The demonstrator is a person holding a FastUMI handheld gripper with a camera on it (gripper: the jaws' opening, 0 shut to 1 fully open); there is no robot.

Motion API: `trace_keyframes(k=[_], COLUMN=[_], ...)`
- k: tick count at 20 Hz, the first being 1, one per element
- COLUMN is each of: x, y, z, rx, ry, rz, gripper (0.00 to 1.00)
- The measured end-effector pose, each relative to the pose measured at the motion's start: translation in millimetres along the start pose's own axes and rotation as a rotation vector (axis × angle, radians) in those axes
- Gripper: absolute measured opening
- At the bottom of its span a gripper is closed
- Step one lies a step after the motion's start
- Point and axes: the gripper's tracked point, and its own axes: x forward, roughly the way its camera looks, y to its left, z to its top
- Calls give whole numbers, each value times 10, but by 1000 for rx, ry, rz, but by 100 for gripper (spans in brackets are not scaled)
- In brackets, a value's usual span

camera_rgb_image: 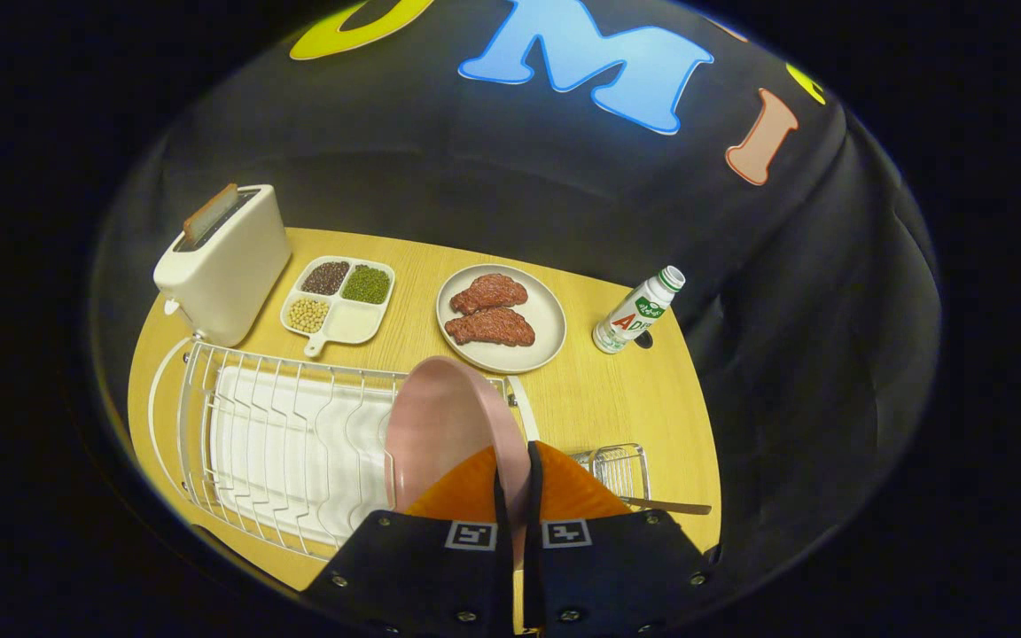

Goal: Take the plate from the dish rack, then take the spoon from the basket and place it into the plate.

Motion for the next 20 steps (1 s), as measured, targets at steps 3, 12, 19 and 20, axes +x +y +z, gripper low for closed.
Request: trace_keyframes(k=[3,12,19,20], x=[-43,-207,-508,-556], y=[15,-59,-421,-499], z=[59,282,201,165], rx=[-35,-47,32,43], ry=[-20,-81,-108,-117], rz=[-35,-54,20,26], gripper=[4,5,4,4])
